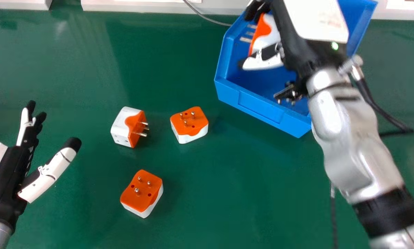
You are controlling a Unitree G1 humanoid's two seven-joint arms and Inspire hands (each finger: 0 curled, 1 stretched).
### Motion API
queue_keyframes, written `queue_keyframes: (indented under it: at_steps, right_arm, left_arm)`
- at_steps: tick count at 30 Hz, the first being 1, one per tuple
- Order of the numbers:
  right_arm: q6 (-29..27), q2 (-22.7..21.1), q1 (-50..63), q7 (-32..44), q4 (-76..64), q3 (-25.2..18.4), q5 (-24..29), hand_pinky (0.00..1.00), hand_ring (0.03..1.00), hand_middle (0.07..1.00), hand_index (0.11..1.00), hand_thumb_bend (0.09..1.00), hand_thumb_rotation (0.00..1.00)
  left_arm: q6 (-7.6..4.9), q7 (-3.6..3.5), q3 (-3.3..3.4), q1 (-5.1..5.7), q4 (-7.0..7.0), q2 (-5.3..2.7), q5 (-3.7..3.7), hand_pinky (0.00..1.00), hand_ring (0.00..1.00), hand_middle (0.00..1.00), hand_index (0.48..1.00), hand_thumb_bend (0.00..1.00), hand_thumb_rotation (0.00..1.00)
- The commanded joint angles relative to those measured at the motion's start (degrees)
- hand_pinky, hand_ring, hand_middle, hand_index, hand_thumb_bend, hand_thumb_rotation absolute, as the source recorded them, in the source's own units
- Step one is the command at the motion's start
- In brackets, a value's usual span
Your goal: Pick all objects and put in blue box
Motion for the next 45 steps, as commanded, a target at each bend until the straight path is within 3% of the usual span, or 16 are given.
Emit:
queue_keyframes:
  at_steps: [1,3,10,14,18,22,24,27,29,31,35,39,40,45]
  right_arm:
    - [0.73,0.94,-3.67,-2.52,3.76,-0.19,0.62,0.21,0.357,0.452,0.544,0.505,0.00]
    - [1.53,1.76,-5.46,-3.18,8.25,-0.30,2.58,0.19,0.352,0.443,0.539,0.508,0.00]
    - [6.52,4.76,-17.15,-3.61,30.85,3.22,4.17,0.22,0.367,0.464,0.538,0.513,0.00]
    - [5.25,5.95,-20.34,-7.75,39.65,4.21,6.25,0.22,0.366,0.455,0.540,0.514,0.00]
    - [2.91,6.41,-19.97,-11.42,40.82,3.19,9.81,0.20,0.360,0.445,0.541,0.512,0.00]
    - [1.06,6.61,-18.78,-14.58,39.51,2.15,13.39,0.26,0.374,0.473,0.549,0.511,0.00]
    - [0.28,5.90,-17.75,-13.74,37.13,2.54,14.15,0.35,0.473,0.610,0.663,0.531,0.01]
    - [0.37,4.63,-16.02,-11.88,33.02,3.91,13.84,0.67,0.814,0.893,0.842,0.583,0.25]
    - [1.39,4.05,-14.94,-11.33,30.20,4.92,12.93,0.78,0.905,0.961,0.909,0.602,0.35]
    - [2.18,3.69,-14.23,-11.02,28.43,5.57,12.65,0.80,0.925,0.981,0.940,0.615,0.37]
    - [3.28,3.05,-13.23,-10.93,26.01,6.91,12.12,0.82,0.940,0.996,0.957,0.637,0.38]
    - [5.11,2.44,-12.50,-10.17,23.73,8.38,10.98,0.83,0.968,1.000,0.976,0.631,0.41]
    - [5.32,2.41,-12.22,-10.27,23.16,8.38,10.91,0.84,0.972,1.000,0.978,0.631,0.42]
    - [6.41,1.71,-7.95,-11.67,15.26,7.89,10.38,0.83,0.983,1.000,0.963,0.616,0.39]
  left_arm:
    - [-0.59,-0.10,0.65,0.27,-1.24,0.39,-0.58,1.00,1.00,1.00,1.000,0.59,0.68]
    - [-0.96,-0.30,0.65,0.25,-1.14,0.50,-0.74,1.00,1.00,1.00,1.000,0.57,0.68]
    - [-1.05,0.03,0.60,0.32,-1.28,0.26,-0.82,1.00,1.00,1.00,1.000,0.56,0.65]
    - [-1.65,-0.15,0.57,0.47,-1.15,0.23,-1.00,1.00,1.00,1.00,1.000,0.55,0.65]
    - [-0.61,0.26,0.53,1.05,-2.37,-0.32,-1.13,1.00,1.00,1.00,1.000,0.56,0.65]
    - [-0.62,0.15,0.42,0.85,-2.28,-0.27,-1.13,1.00,1.00,1.00,1.000,0.57,0.65]
    - [-0.59,0.20,0.35,0.76,-2.31,-0.25,-1.00,1.00,1.00,1.00,1.000,0.57,0.65]
    - [-0.91,0.26,0.29,0.61,-2.22,-0.28,-0.95,1.00,1.00,1.00,1.000,0.57,0.66]
    - [-0.51,0.30,0.31,0.62,-2.43,-0.37,-1.07,1.00,1.00,1.00,1.000,0.57,0.65]
    - [-0.49,0.23,0.25,0.53,-2.27,-0.27,-1.01,1.00,1.00,1.00,1.000,0.57,0.65]
    - [-0.15,-0.36,0.27,0.26,-1.98,-0.33,-1.94,1.00,1.00,1.00,1.000,0.58,0.64]
    - [0.52,-0.05,0.19,0.33,-2.59,-0.37,-1.57,1.00,1.00,1.00,1.000,0.58,0.65]
    - [0.20,0.02,0.17,0.27,-2.47,-0.39,-1.47,1.00,1.00,1.00,1.000,0.58,0.65]
    - [0.56,0.07,0.05,0.45,-2.80,-0.50,-1.39,1.00,1.00,1.00,1.000,0.59,0.65]
